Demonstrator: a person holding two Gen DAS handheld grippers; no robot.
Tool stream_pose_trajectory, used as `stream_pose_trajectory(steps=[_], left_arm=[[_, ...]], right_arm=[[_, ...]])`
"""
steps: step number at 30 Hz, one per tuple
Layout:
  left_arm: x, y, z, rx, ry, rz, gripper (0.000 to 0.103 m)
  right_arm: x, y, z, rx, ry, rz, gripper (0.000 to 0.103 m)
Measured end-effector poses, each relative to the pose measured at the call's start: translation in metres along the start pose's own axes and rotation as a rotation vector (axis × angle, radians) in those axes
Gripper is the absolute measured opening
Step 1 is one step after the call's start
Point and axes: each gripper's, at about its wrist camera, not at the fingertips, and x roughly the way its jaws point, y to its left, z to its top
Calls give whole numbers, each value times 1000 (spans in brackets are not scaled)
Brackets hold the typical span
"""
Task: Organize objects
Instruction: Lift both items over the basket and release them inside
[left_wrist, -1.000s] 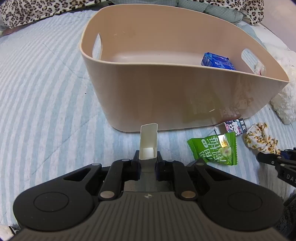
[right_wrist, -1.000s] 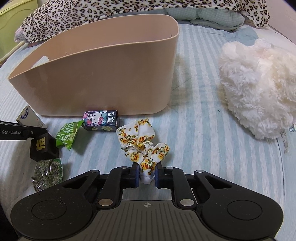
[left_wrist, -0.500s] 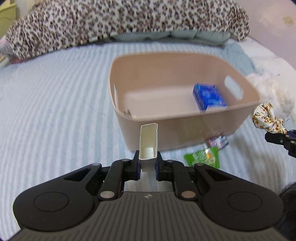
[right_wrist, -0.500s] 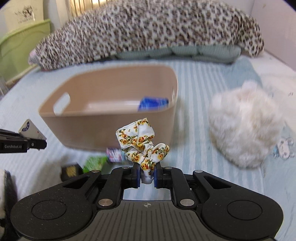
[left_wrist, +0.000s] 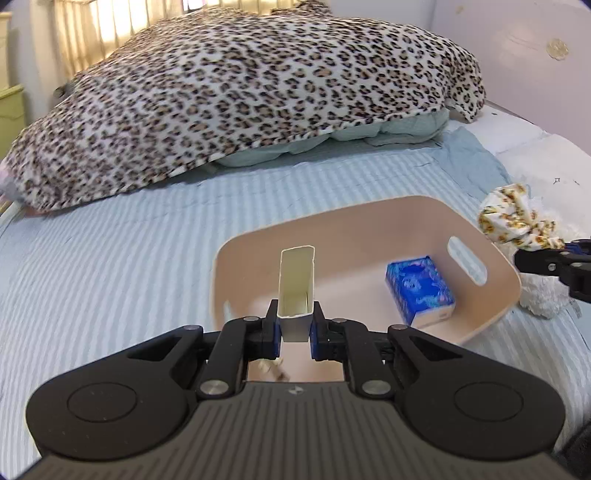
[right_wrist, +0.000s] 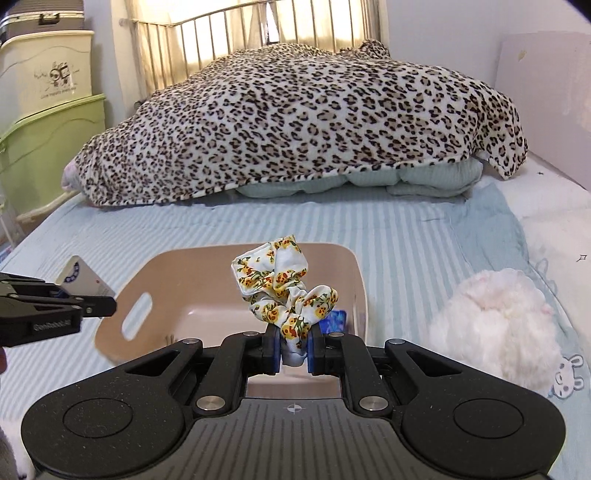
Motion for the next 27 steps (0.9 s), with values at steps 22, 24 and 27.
stream_pose_trajectory(steps=[22, 24, 27], left_arm=[[91, -26, -12, 51, 201, 35, 42], [82, -24, -9, 50, 175, 30, 59], [65, -21, -6, 60, 143, 12, 72]], right_arm=[[87, 15, 0, -72, 213, -60, 36], [81, 14, 2, -65, 200, -49, 45], [67, 14, 4, -63, 169, -44, 67]])
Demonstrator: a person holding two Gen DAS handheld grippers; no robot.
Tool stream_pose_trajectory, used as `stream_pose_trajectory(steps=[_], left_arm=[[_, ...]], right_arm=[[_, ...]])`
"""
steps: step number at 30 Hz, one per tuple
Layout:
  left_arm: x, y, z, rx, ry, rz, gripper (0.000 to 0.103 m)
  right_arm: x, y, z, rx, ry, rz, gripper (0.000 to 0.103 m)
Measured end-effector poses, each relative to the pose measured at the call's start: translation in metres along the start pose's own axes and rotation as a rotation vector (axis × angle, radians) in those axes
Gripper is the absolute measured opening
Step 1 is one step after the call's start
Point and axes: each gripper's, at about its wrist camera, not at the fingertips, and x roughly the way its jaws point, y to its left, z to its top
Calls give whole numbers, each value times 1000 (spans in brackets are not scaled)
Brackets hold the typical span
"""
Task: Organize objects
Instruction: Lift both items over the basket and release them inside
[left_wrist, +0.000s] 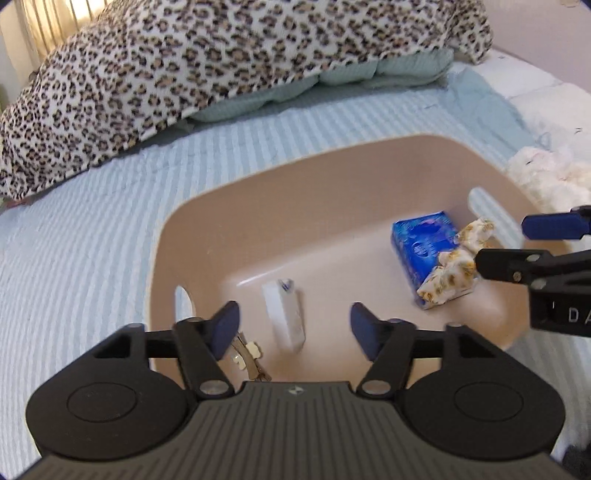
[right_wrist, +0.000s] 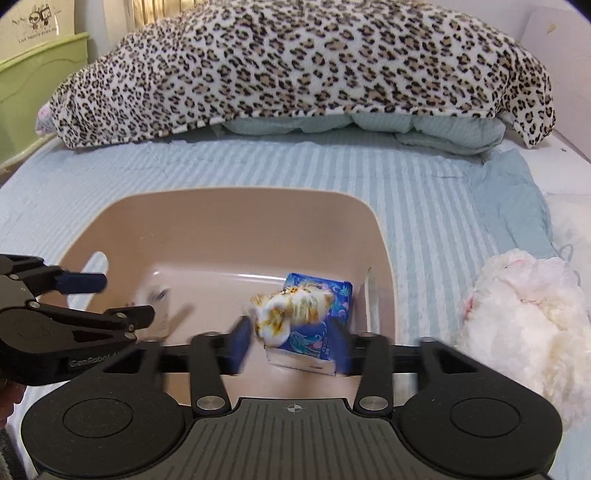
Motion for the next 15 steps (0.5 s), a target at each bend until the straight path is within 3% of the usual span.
stream_pose_trajectory(steps=[5, 9, 15], left_arm=[[-33, 3, -4, 8, -50, 15, 83], [-58, 7, -12, 12, -82, 16, 91], [-85, 17, -32, -1, -84, 15, 92]], right_arm=[[-29, -1, -1, 14, -42, 7, 79], [-51, -1, -12, 21, -67, 5, 100], [-76, 0, -36, 30, -53, 13, 103]])
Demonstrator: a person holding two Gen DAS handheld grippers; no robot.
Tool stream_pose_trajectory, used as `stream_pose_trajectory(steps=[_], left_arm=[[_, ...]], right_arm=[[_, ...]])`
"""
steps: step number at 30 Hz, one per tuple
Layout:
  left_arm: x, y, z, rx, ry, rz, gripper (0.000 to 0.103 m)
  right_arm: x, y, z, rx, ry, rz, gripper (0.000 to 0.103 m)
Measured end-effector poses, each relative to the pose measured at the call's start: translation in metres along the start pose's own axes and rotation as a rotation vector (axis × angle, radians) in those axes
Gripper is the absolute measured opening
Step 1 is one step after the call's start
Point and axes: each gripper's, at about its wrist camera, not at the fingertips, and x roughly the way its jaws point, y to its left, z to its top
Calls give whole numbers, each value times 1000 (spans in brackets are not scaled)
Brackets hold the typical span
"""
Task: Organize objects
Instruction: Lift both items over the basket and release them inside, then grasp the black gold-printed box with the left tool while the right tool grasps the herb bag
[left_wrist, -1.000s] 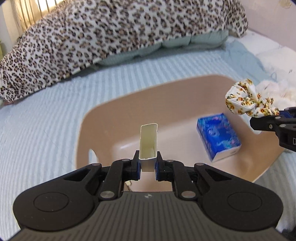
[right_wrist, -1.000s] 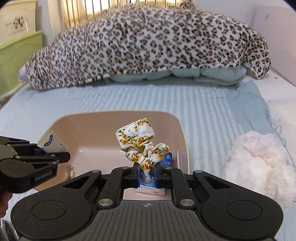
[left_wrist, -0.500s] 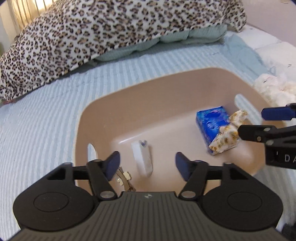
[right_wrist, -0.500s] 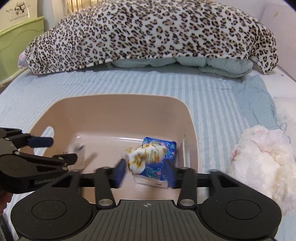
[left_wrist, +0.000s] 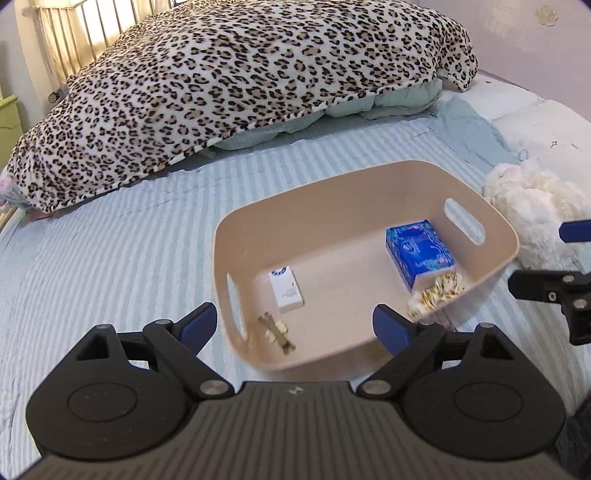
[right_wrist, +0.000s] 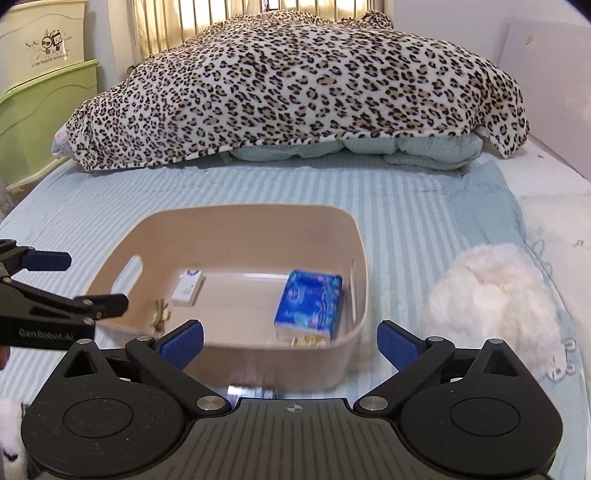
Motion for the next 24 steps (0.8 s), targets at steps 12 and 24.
stream_pose_trajectory(steps=[12, 24], left_arm=[[-10, 9, -64, -15, 78, -12, 96], [11, 20, -105, -32, 149, -12, 96]], right_arm=[[-3, 22, -72, 21, 116, 41, 103], [31, 45, -113, 56, 225, 100, 103]])
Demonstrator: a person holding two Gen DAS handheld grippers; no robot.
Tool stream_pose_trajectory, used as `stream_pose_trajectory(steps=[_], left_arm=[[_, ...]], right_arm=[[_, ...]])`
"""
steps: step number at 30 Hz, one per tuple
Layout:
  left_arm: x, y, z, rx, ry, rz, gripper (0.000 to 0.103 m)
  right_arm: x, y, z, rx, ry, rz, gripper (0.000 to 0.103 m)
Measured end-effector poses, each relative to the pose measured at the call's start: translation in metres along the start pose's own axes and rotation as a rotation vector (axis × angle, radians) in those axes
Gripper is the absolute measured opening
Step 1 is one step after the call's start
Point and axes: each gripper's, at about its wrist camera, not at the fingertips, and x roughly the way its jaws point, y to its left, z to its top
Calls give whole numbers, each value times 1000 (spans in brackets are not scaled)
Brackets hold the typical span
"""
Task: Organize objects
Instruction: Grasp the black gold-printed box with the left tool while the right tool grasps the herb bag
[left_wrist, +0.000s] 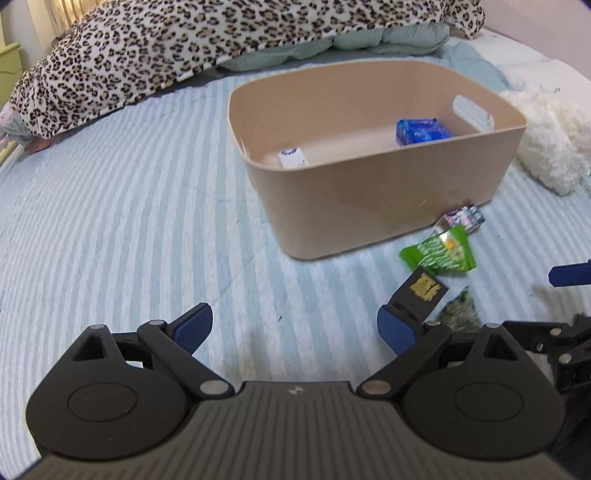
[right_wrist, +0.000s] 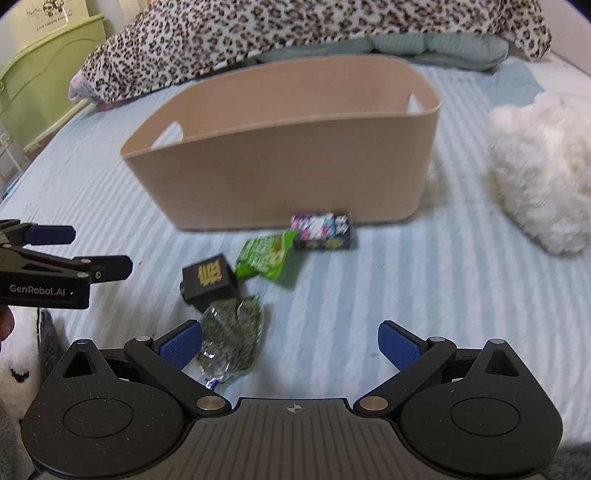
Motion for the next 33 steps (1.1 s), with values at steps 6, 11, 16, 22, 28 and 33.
stream_pose_trajectory(steps=[6, 11, 16, 22, 28, 33], left_arm=[[12, 4, -4, -7, 21, 4, 96], [18, 5, -7, 3, 28, 3, 96], [25, 5, -7, 0, 42, 1, 96], [26, -6, -10, 26, 38, -31, 96], [30, -31, -14, 77, 39, -82, 96], [38, -50, -15, 101, 31, -118, 96]], right_arm=[[17, 11, -2, -13, 35, 25, 103], [31, 21, -3, -28, 66, 38, 103], [44, 28, -4, -58, 88, -1, 102], [43, 13, -6, -35, 68, -70, 93], [34, -12, -10, 14, 51, -65, 92], [29, -17, -20, 2, 34, -72, 91]])
